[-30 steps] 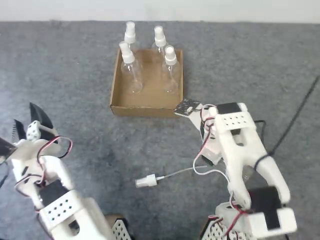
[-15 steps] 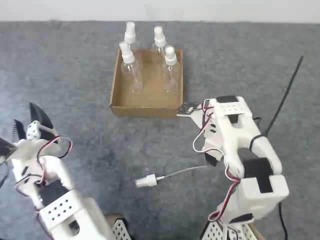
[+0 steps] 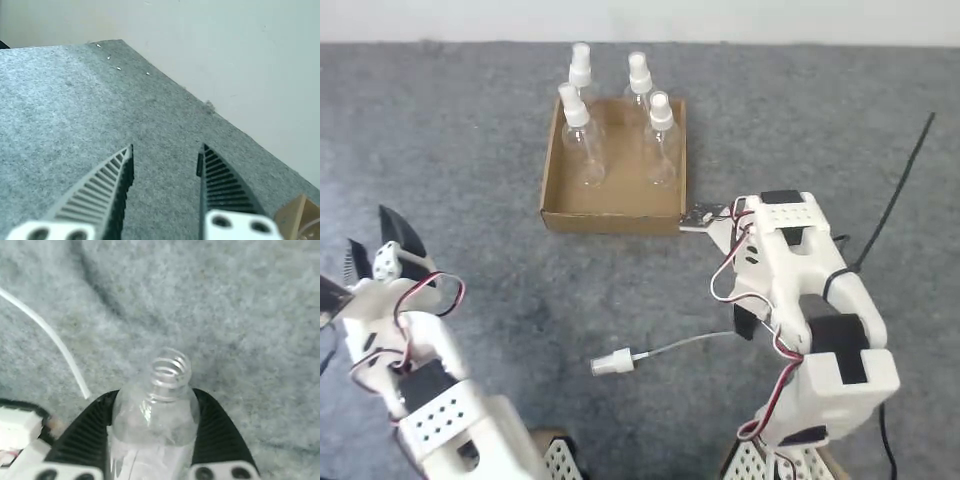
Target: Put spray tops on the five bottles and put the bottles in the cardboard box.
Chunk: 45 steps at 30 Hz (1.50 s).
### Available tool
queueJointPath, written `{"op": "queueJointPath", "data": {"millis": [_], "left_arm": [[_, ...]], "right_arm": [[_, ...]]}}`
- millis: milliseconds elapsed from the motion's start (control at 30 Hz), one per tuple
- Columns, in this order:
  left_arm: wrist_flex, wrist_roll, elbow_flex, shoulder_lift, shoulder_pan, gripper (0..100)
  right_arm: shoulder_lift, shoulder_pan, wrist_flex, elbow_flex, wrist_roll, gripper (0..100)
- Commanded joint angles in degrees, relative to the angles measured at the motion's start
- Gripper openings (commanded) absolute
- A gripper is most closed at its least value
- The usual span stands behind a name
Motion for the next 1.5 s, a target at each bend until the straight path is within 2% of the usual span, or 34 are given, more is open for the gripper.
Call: {"op": "queueJointPath", "data": {"millis": [0, 133, 300, 533, 1133, 1333, 1467], "left_arm": [[-1.93, 0.44, -1.10, -0.79, 0.26, 20], [-1.93, 0.44, -1.10, -0.79, 0.26, 20], [-1.93, 0.44, -1.10, -0.79, 0.26, 20], [-1.93, 0.44, -1.10, -0.79, 0.26, 20], [-1.93, 0.44, -1.01, -0.79, 0.26, 20], [-1.93, 0.44, -1.01, -0.79, 0.26, 20], [-1.93, 0.44, -1.01, -0.79, 0.26, 20]], "right_arm": [[-6.90, 0.57, 5.05, -3.08, 0.35, 0.9], [-13.58, 0.66, 8.31, -2.99, -0.53, 0.8], [-21.23, 0.40, 10.77, -2.73, -7.56, 0.7], [-28.44, 0.22, 13.49, -2.73, -12.31, 0.7], [-42.15, 0.13, 13.93, -2.55, -28.48, 0.7], [-45.05, 0.13, 13.67, -2.29, -29.89, 0.7], [-48.22, 0.04, 9.01, 3.60, -29.98, 0.7]]}}
